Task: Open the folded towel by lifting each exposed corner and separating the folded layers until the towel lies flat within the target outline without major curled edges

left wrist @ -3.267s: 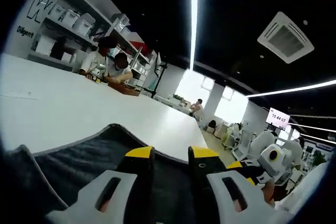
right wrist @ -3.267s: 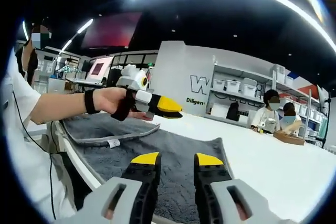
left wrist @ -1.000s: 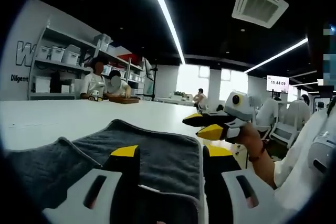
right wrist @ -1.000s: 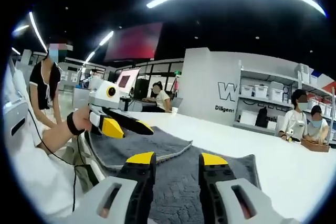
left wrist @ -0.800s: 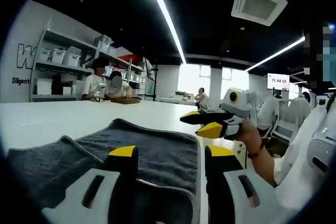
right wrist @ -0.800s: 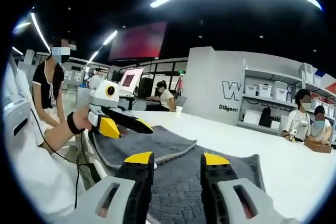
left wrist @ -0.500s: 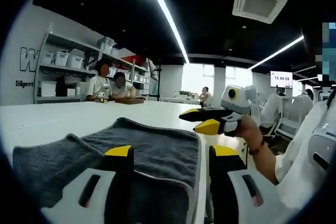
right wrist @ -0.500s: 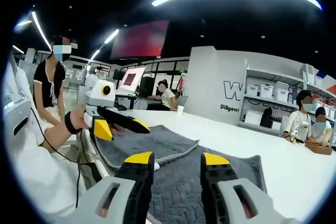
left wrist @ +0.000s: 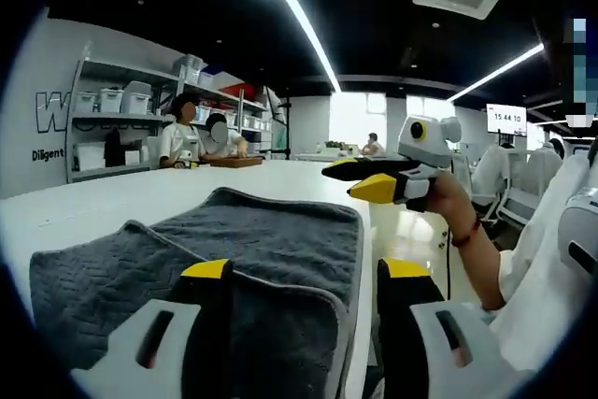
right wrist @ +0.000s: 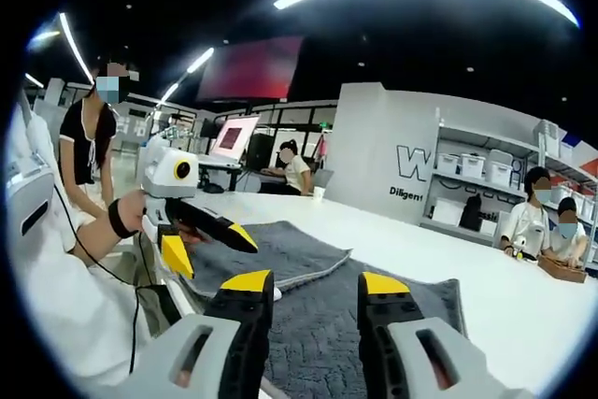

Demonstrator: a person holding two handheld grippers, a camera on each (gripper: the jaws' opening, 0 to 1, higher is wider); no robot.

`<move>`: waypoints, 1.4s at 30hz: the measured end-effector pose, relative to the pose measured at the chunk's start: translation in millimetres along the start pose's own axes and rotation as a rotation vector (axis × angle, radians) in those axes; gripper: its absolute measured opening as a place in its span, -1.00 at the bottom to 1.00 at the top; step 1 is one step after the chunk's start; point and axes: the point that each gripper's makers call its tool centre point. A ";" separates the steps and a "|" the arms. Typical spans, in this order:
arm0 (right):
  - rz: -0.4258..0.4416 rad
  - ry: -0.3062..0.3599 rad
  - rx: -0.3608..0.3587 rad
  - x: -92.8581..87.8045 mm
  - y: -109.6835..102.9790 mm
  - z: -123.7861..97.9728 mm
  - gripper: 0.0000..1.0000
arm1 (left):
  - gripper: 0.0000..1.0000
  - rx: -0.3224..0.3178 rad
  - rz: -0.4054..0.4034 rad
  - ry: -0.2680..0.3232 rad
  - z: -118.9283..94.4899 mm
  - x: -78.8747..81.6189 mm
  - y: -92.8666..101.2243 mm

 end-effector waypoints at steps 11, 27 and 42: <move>-0.006 -0.002 0.004 -0.3 -2.2 0.6 -0.36 | 0.18 0.037 0.033 -0.087 -3.6 -12.5 6.3; -0.004 -0.002 0.012 0.0 -5.3 2.3 -0.36 | 0.17 0.084 0.069 -0.178 2.2 -33.9 1.1; -0.027 0.001 0.022 1.7 -10.5 3.1 -0.35 | 0.04 0.097 0.088 -0.198 6.1 -40.5 -3.2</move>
Point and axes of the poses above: the point that each gripper's makers call its tool centre point, and the gripper's own axes: z roughly forward along the fingers, y roughly to its right, x roughly out of its top, and after that the axes turned 12 degrees about -x, right-handed
